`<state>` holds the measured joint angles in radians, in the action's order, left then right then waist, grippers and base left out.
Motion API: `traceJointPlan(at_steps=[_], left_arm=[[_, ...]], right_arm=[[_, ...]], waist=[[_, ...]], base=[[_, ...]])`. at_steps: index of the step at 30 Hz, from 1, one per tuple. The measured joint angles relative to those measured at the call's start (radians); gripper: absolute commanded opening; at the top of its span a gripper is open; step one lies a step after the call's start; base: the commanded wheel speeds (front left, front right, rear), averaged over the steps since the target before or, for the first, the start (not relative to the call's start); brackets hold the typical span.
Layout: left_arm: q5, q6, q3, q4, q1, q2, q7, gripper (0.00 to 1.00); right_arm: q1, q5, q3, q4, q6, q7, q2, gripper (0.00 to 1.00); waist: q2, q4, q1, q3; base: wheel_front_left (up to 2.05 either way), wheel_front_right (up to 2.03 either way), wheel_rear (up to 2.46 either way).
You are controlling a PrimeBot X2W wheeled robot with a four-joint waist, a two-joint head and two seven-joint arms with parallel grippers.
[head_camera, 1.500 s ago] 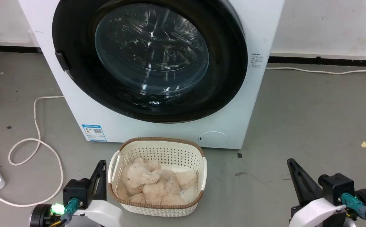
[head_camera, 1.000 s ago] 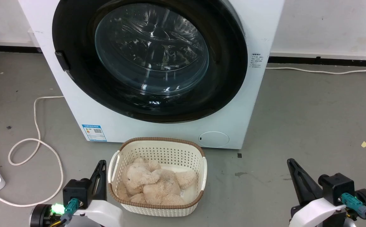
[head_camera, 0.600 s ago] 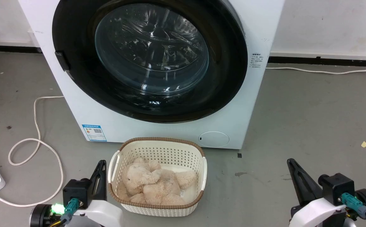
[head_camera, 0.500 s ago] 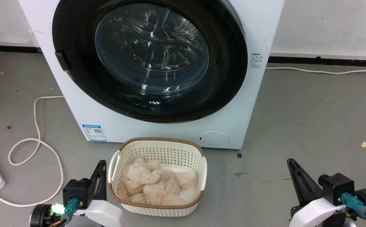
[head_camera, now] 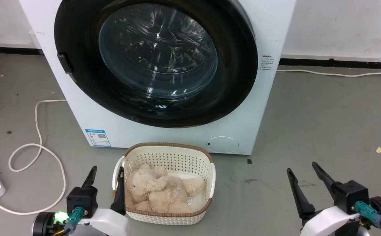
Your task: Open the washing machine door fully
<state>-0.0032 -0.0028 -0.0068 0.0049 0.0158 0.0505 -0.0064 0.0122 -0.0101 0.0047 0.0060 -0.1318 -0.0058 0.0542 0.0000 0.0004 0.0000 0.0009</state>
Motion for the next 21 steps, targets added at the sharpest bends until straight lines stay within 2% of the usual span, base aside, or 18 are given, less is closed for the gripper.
traceJointPlan(at_steps=[21], left_arm=[[-0.009, 0.004, -0.023, -0.014, -0.014, 0.0, -0.041, 1.0]], right_arm=[[-0.044, -0.005, 0.004, -0.022, 0.0, -0.028, 0.001, 1.0]], waist=[[0.0, 0.014, 0.0, 0.071]], base=[[0.0, 0.0, 0.0]])
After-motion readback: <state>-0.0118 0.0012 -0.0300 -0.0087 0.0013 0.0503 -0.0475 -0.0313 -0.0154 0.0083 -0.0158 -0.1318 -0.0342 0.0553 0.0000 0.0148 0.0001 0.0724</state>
